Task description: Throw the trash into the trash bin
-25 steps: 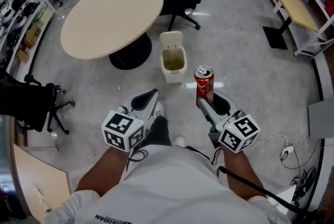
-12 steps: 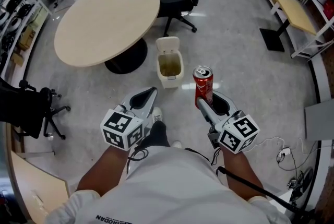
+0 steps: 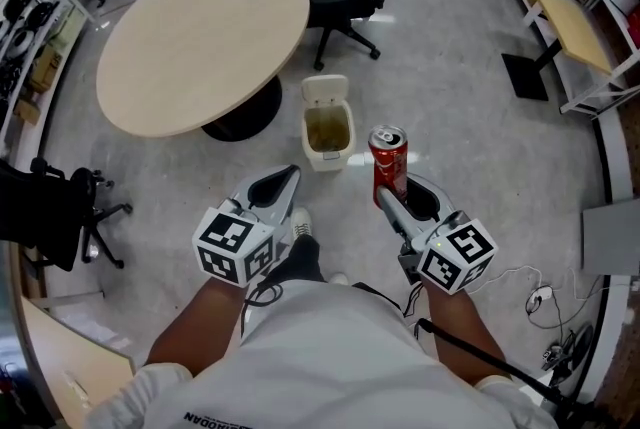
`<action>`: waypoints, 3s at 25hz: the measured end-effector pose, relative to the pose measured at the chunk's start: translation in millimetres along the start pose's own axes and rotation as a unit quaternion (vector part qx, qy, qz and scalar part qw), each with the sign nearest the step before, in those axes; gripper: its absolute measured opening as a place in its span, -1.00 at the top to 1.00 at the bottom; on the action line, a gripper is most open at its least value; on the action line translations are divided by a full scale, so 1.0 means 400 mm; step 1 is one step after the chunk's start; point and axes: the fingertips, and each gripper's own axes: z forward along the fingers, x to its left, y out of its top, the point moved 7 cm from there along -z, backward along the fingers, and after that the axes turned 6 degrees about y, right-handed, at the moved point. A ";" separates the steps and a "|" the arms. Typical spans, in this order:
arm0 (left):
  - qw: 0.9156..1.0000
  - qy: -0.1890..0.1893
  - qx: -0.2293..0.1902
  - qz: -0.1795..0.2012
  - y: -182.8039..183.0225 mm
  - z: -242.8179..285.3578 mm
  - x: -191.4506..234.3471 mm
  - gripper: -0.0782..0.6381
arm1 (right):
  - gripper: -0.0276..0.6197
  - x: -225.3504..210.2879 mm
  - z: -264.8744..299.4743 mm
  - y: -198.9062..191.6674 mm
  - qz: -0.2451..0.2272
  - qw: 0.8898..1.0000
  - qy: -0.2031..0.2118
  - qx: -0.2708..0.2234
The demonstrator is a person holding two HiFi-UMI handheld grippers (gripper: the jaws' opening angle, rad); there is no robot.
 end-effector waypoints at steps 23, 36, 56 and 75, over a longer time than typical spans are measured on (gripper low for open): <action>0.999 -0.025 0.003 0.019 0.101 0.177 0.307 0.76 | 0.48 -0.123 0.357 0.147 -0.028 0.999 -0.018 0.025; 1.000 -0.029 -0.006 0.004 0.124 0.222 0.407 0.76 | 0.48 -0.147 0.457 0.209 -0.050 0.998 -0.027 0.033; 0.994 0.042 0.090 -0.036 -0.077 0.413 0.359 0.76 | 0.50 -0.373 0.573 -0.043 0.010 0.975 0.079 0.208; 0.978 0.084 0.178 -0.065 -0.272 0.577 0.389 0.76 | 0.51 -0.572 0.694 -0.408 0.070 0.923 0.102 0.364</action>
